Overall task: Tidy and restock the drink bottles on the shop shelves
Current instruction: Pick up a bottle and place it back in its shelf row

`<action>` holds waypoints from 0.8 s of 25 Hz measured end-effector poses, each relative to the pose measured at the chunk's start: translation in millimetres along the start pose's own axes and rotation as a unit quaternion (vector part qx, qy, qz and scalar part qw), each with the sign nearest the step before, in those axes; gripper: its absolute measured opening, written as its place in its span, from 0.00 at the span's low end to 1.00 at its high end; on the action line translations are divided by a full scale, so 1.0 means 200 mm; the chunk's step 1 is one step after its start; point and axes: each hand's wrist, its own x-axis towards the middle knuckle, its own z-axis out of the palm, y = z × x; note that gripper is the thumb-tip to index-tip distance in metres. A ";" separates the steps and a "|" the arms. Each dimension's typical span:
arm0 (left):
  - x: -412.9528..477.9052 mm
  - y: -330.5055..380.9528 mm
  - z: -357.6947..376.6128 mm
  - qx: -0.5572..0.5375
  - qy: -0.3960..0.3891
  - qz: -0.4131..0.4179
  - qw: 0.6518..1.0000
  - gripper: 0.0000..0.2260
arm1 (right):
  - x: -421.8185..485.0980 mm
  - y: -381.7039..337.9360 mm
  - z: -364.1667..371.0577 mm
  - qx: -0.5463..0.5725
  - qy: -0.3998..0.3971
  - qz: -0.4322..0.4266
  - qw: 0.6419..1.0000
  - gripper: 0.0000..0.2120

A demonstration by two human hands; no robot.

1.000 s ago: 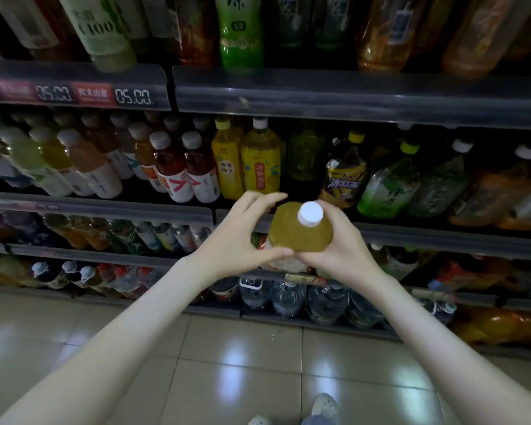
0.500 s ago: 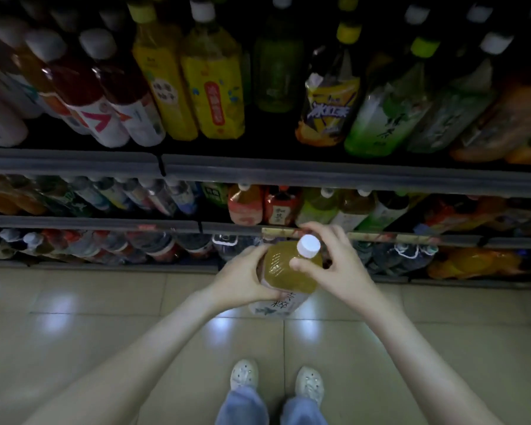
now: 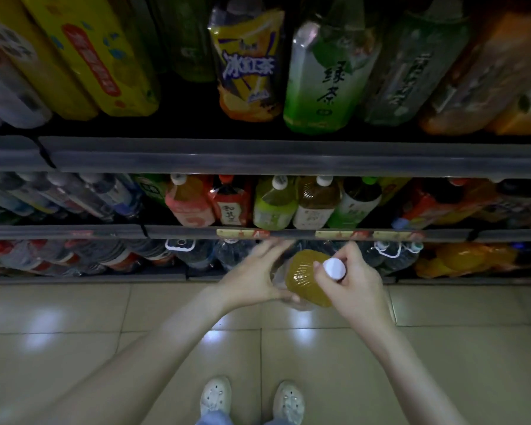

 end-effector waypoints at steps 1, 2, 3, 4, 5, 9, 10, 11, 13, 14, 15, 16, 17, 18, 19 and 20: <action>0.04 -0.02 0.01 0.004 0.042 0.005 0.999 0.43 | 0.02 0.05 0.00 0.011 0.018 0.011 1.000 0.14; 0.08 -0.03 0.02 0.002 0.102 0.004 0.995 0.40 | 0.03 0.09 -0.01 0.025 0.034 0.023 0.999 0.14; 0.13 -0.05 0.04 0.003 0.172 -0.001 0.985 0.37 | 0.06 0.13 -0.02 0.039 0.048 0.034 0.998 0.14; 0.19 -0.06 0.05 0.019 0.230 -0.005 0.973 0.34 | 0.08 0.16 -0.02 0.050 0.059 0.042 0.996 0.14; 0.25 -0.07 0.05 0.041 0.266 -0.006 0.963 0.32 | 0.10 0.19 -0.02 0.053 0.067 0.044 0.995 0.14; 0.53 -0.06 -0.01 0.065 0.290 -0.026 0.954 0.32 | 0.17 0.26 0.03 0.062 0.073 0.035 0.995 0.13; 0.57 -0.06 -0.02 0.080 0.306 -0.035 0.948 0.32 | 0.17 0.28 0.04 0.076 0.075 0.041 0.993 0.12; 0.60 -0.06 -0.02 0.115 0.336 -0.039 0.934 0.30 | 0.17 0.29 0.07 0.094 0.078 0.051 0.991 0.12; 0.60 -0.06 -0.01 0.206 0.401 -0.023 0.893 0.21 | 0.15 0.31 0.11 0.123 0.088 0.066 0.986 0.11; 0.58 -0.07 0.00 0.260 0.400 -0.012 0.879 0.15 | 0.14 0.31 0.13 0.129 0.092 0.068 0.985 0.10; 0.55 -0.09 0.01 0.328 0.360 -0.006 0.873 0.09 | 0.13 0.31 0.15 0.136 0.094 0.064 0.984 0.09; 0.51 -0.14 0.04 0.396 0.312 -0.003 0.864 0.06 | 0.13 0.30 0.16 0.144 0.097 0.059 0.983 0.08; 0.47 -0.19 0.06 0.445 0.269 -0.001 0.854 0.05 | 0.13 0.29 0.16 0.150 0.098 0.053 0.982 0.07; 0.42 -0.23 0.06 0.479 0.233 0.002 0.846 0.04 | 0.14 0.28 0.16 0.153 0.099 0.050 0.982 0.07; 0.39 -0.26 0.06 0.505 0.205 0.015 0.838 0.03 | 0.14 0.27 0.17 0.153 0.100 0.049 0.982 0.06; 0.36 -0.26 0.04 0.525 0.203 0.040 0.825 0.04 | 0.15 0.26 0.17 0.148 0.106 0.047 0.982 0.06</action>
